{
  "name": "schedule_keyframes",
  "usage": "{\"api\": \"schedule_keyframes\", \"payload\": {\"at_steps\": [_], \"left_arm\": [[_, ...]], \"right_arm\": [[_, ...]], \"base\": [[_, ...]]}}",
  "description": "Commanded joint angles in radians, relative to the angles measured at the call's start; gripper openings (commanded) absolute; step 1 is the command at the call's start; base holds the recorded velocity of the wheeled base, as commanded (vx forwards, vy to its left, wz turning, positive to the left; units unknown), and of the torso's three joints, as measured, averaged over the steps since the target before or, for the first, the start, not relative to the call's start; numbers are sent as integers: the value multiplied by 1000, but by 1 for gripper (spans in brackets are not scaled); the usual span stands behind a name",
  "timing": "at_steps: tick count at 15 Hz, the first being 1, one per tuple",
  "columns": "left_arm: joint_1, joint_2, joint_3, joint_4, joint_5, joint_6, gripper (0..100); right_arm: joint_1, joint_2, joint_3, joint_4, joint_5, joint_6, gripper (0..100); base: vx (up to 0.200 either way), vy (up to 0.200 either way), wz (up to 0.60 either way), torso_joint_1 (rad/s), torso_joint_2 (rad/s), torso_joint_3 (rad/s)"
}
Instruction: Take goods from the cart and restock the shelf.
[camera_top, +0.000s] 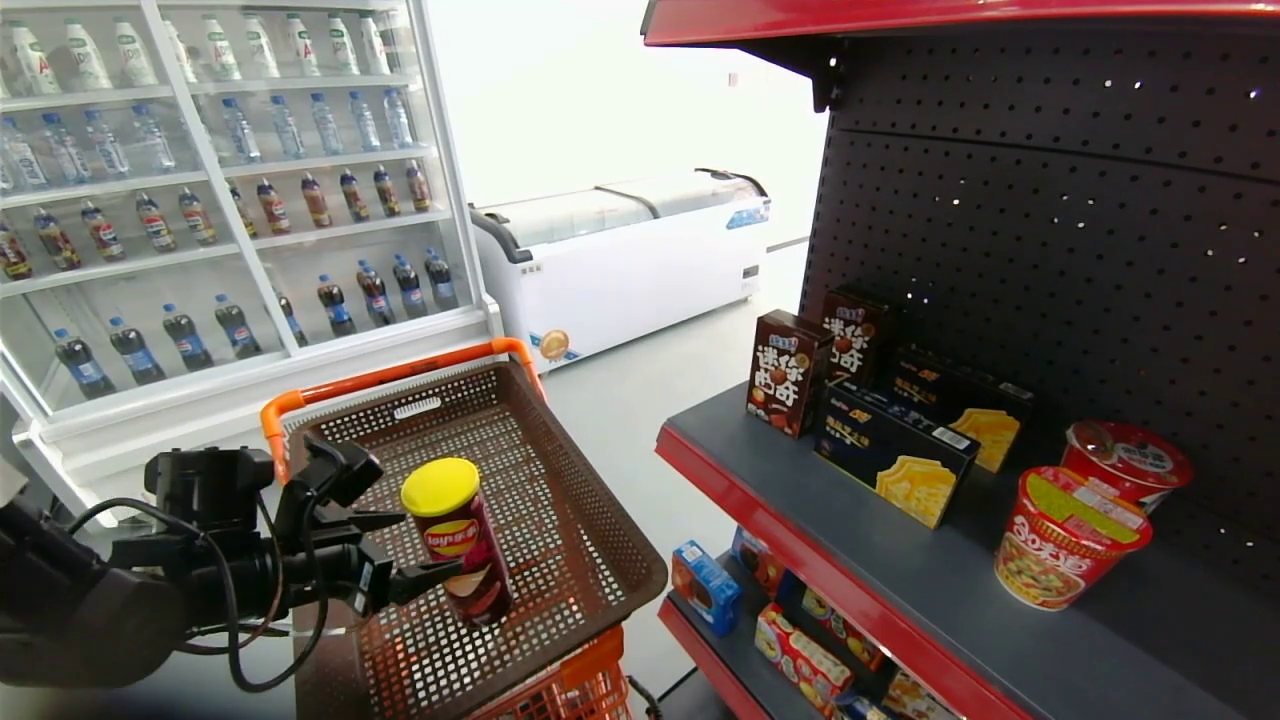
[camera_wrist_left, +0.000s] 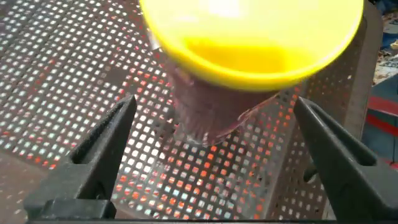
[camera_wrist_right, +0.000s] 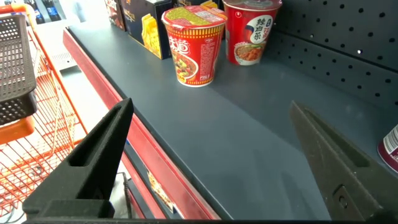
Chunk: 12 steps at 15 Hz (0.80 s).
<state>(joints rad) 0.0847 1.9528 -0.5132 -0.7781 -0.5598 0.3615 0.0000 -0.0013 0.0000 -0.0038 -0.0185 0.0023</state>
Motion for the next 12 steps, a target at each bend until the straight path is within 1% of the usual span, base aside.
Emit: {"api": "schedule_keyframes", "payload": {"at_steps": [1,3,6,9,12], "left_arm": [[-31,72,-19,-6,4,-3,100],[-54,121,-34,-53,46,-6,100],[-63,201,-113,-119,49,-6,100],[-97,238,-163,-124,49,-6,100],[-126,252,-183,-122,49,-7,100]], "right_arm": [[0,1,0,-1,0,-1,100],[0,1,0,-1,0,-1,100],[0,1,0,-1,0,1,100],[0,1,0,-1,0,-1,100],[0,1,0,-1,0,-1,100]], "base": [[0,0,0,0,0,0],[0,0,0,0,0,0],[0,0,0,0,0,0],[0,0,0,0,0,0],[0,0,0,0,0,0]]}}
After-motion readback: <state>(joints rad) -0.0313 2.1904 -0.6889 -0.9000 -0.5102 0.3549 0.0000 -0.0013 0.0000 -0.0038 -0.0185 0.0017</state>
